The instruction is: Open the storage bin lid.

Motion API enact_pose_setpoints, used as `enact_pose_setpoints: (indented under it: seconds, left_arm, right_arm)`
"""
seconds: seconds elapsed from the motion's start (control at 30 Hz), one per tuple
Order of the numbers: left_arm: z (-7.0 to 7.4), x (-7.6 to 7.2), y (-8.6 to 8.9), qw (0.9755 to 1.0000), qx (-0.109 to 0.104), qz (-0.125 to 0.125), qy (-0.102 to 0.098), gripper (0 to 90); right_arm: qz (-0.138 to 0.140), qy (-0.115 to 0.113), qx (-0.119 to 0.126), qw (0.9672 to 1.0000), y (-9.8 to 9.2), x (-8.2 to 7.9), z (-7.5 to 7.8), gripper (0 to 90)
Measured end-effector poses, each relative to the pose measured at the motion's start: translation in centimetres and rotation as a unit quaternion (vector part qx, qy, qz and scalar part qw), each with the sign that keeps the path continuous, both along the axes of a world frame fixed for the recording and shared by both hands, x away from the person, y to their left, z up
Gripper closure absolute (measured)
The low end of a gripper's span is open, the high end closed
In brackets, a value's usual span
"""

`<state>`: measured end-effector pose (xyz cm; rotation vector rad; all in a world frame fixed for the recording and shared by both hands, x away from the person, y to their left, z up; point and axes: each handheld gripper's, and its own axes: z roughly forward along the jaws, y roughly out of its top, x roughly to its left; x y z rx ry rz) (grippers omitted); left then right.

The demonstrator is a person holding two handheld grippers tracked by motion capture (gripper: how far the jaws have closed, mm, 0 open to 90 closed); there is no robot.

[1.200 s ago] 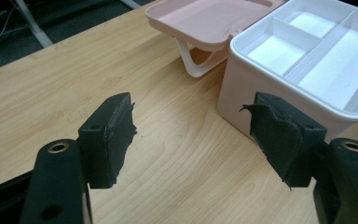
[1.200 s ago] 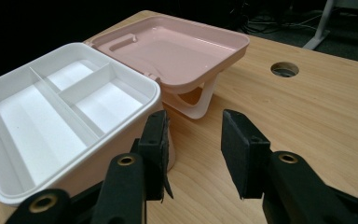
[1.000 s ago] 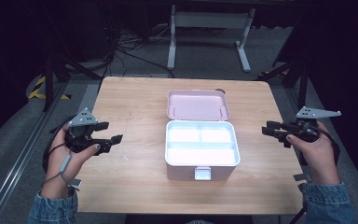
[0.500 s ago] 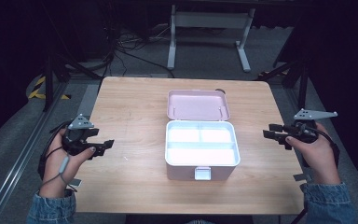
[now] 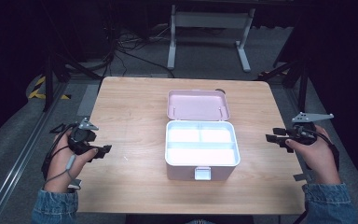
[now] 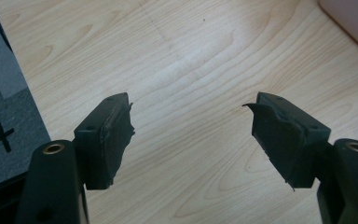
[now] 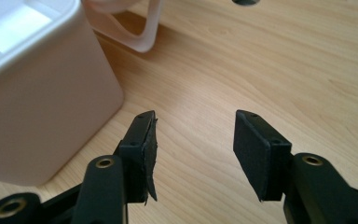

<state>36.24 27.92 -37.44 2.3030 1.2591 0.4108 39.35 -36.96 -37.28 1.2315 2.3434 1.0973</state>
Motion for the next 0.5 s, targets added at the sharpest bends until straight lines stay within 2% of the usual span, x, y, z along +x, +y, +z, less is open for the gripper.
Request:
enact_pose_setpoints:
  seconds: [0.1, 0.2, 0.4, 0.5]
  left_arm:
    - [-0.11, 0.11, 0.03, 0.9999, 0.008, 0.005, 0.007, 29.5]
    - [-0.2, 0.18, 0.07, 0.9998, 0.004, 0.008, 0.017, 29.5]
    - [-0.29, 0.23, -0.11, 0.9998, -0.006, -0.001, 0.021, 28.9]
    - [-0.28, 0.38, -0.18, 0.9998, -0.008, -0.008, 0.014, 28.0]
  right_arm:
    - [-0.005, 0.015, -0.008, 0.9998, -0.02, 0.02, -0.37, 49.6]
    - [-0.007, 0.026, -0.011, 0.9996, -0.06, -0.05, -0.52, 49.0]
    - [-0.014, 0.025, -0.011, 0.9995, -0.18, -0.15, -0.53, 48.1]
    - [-0.014, 0.022, -0.006, 0.9996, -0.16, -0.28, -0.41, 47.8]
